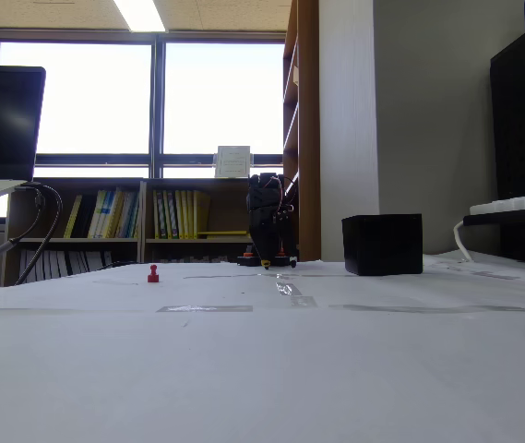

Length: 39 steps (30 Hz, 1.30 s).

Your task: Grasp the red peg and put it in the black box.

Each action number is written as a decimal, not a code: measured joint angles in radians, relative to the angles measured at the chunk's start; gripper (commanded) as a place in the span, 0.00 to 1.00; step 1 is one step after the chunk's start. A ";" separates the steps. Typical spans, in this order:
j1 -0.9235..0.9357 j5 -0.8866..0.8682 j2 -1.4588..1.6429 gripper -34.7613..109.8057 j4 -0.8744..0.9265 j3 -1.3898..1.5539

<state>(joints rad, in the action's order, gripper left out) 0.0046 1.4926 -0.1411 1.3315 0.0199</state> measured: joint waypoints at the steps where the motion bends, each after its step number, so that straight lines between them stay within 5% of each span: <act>1: 0.000 0.000 0.000 0.38 0.000 0.000; 7: -0.003 0.005 0.000 0.38 0.000 0.000; 16: 0.008 0.121 0.000 0.24 -0.041 0.000; 21: 0.008 0.023 0.000 0.24 -0.129 0.000; 29: 0.018 -0.060 0.000 0.24 -0.410 0.000; 39: 0.178 -0.120 0.018 0.24 -1.025 0.000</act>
<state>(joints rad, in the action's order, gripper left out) 0.1825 1.3729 -0.1227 0.3068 0.0199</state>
